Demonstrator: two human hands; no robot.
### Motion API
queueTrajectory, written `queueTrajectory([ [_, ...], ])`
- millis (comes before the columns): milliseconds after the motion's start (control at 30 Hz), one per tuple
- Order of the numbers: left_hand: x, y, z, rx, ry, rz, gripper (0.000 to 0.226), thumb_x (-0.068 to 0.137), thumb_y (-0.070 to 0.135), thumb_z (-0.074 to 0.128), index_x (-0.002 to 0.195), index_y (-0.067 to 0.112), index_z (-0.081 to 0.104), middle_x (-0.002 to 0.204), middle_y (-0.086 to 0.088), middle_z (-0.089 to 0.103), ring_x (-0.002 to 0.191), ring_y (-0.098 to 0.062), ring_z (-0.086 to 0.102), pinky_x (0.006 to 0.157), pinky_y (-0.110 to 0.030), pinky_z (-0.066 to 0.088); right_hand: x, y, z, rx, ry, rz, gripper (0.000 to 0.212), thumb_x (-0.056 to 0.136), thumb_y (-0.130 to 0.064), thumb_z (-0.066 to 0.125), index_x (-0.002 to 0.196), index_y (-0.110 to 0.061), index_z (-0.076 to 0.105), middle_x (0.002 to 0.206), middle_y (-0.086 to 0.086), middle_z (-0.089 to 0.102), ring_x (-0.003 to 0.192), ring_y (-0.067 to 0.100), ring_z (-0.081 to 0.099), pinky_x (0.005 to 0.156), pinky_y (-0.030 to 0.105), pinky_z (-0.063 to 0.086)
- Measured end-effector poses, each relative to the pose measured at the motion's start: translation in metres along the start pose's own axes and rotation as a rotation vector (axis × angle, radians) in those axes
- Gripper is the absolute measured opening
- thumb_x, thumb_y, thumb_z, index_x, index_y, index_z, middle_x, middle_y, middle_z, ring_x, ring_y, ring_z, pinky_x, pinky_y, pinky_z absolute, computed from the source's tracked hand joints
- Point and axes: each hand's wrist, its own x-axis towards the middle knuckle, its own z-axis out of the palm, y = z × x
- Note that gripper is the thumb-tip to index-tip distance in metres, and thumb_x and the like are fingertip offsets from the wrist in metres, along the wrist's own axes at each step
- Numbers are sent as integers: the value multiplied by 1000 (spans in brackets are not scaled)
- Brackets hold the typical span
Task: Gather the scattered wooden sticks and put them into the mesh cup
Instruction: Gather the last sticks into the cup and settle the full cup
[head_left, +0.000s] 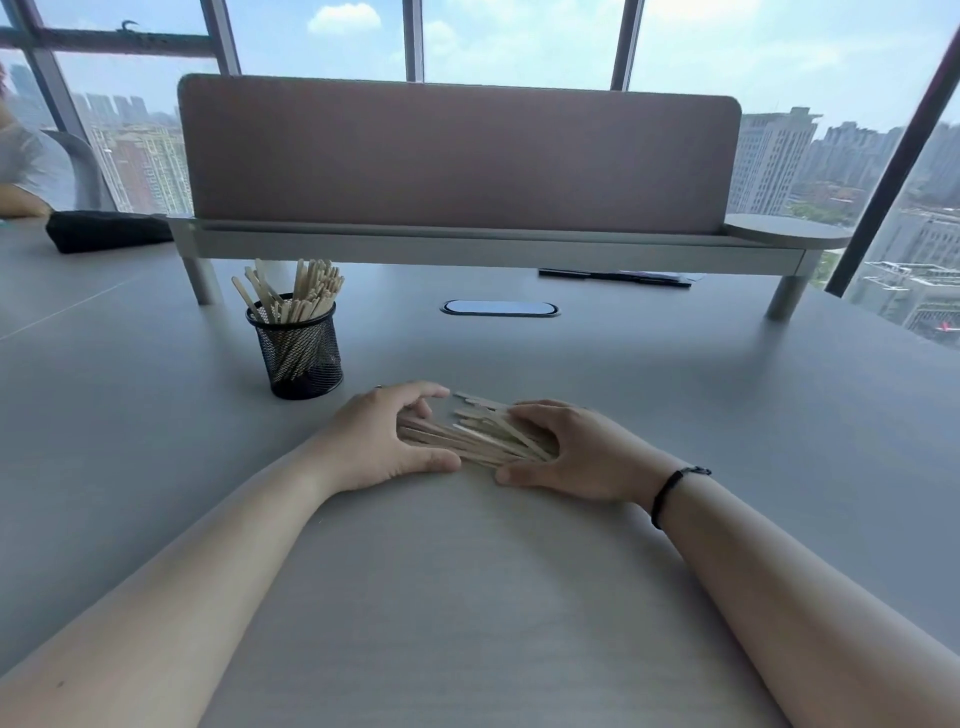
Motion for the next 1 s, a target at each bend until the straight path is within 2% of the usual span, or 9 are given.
queueTrajectory([
  [167,2,3,9,-40,-24,45,82,56,71,79,130,46,57,132,15,54,125,-6,54,109,-32,45,7,1,2,17,5,-9,78,75,-68,69,142,-31,51,146,-15,51,132,9,47,109,25,36],
  [333,3,16,19,2,-12,136,75,65,58,83,132,36,58,136,12,53,128,-4,50,111,-33,40,9,-5,3,87,11,-51,66,73,-60,77,132,-36,59,121,-16,68,108,5,61,94,25,48],
  [467,3,21,19,27,-39,52,95,56,70,74,143,43,45,153,8,39,141,-9,39,115,-28,32,8,-6,2,63,90,-64,74,72,-67,70,135,-32,57,134,-10,63,123,10,56,101,30,44],
  [533,2,20,19,57,-77,24,94,63,70,80,145,45,41,159,9,32,147,-9,30,117,-26,26,5,-4,-1,103,173,25,69,77,-69,64,136,-35,56,140,-12,59,130,12,51,105,34,42],
  [600,2,18,19,78,-95,20,83,68,62,81,141,41,48,162,7,29,150,-9,23,115,-21,21,-1,0,-2,144,181,133,66,84,-69,57,140,-34,53,142,-12,57,131,13,50,106,34,41],
  [700,0,21,18,83,-69,26,70,72,57,81,135,36,57,161,6,32,148,-8,30,107,-14,21,-6,-1,4,8,69,138,63,95,-63,43,146,-27,45,150,-6,49,136,13,43,114,34,30],
  [800,-1,23,17,77,-20,19,79,74,51,82,143,34,47,152,9,47,137,-10,46,100,-14,31,-3,-5,8,27,58,147,72,94,-69,32,150,-24,40,156,-7,39,144,14,32,119,35,21],
  [933,-1,25,16,-89,-13,-9,77,75,24,83,140,31,43,148,9,50,122,-2,55,96,-11,39,1,-8,9,130,38,129,85,86,-80,28,150,-26,39,155,-8,42,143,14,36,118,37,28],
  [1000,1,25,18,-115,-55,-47,72,72,28,78,135,36,43,146,9,50,121,0,54,101,-16,41,3,-12,9,192,51,118,74,92,-73,31,145,-23,48,147,-8,51,136,14,45,113,35,34],
])
